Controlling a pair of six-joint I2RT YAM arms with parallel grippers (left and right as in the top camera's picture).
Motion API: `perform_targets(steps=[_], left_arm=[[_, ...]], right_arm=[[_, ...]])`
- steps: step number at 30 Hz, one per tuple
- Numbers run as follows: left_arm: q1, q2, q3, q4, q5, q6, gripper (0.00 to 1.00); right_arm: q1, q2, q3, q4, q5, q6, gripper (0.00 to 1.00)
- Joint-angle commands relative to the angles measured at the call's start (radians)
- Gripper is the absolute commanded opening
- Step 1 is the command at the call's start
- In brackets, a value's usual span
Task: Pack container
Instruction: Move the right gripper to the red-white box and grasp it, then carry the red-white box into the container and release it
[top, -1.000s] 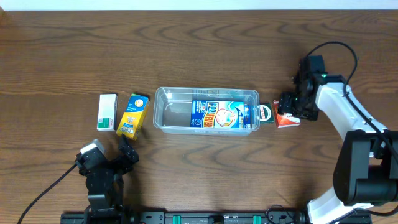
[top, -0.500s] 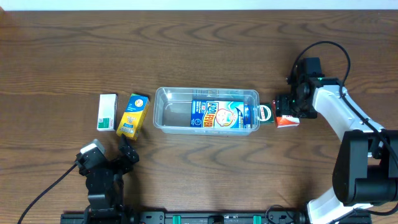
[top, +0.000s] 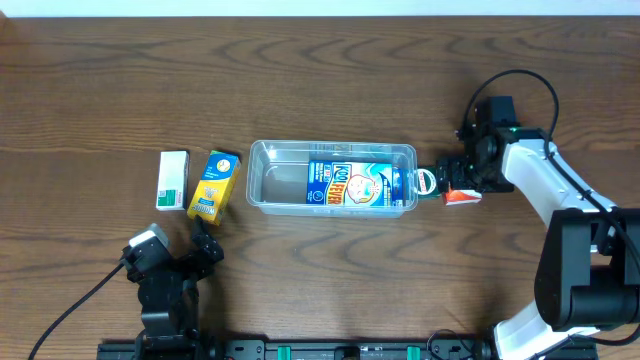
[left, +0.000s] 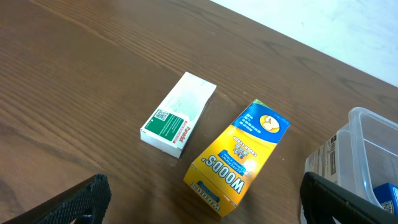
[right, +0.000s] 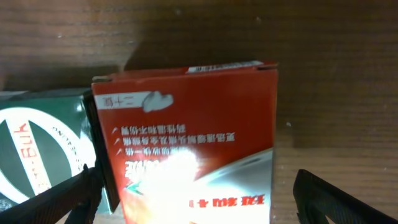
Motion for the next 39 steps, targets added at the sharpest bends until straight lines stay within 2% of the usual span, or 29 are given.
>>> perform_targets(steps=[1, 10, 15, 19, 23, 33, 39], left_arm=[[-0.004, -0.006, -0.019, 0.002, -0.005, 0.014, 0.98], [-0.004, -0.006, -0.019, 0.002, -0.005, 0.014, 0.98], [-0.004, -0.006, -0.019, 0.002, -0.005, 0.014, 0.98], [-0.004, -0.006, -0.019, 0.002, -0.005, 0.014, 0.98], [-0.004, -0.006, -0.019, 0.002, -0.005, 0.014, 0.98], [-0.004, -0.006, -0.019, 0.002, -0.005, 0.014, 0.98], [-0.004, -0.006, -0.019, 0.002, -0.005, 0.014, 0.98]], right_arm=[[-0.008, 0.004, -0.012, 0.018, 0.023, -0.010, 0.93], [-0.033, 0.025, -0.036, 0.063, 0.023, -0.010, 0.82], [-0.034, 0.053, -0.037, 0.067, 0.032, -0.011, 0.80], [-0.034, 0.055, -0.037, 0.073, 0.046, -0.010, 0.70], [-0.034, 0.045, -0.023, 0.067, 0.064, -0.010, 0.67], [-0.027, -0.090, 0.006, 0.040, 0.062, -0.011, 0.65], [0.032, -0.231, 0.008, 0.043, 0.010, -0.012, 0.61]])
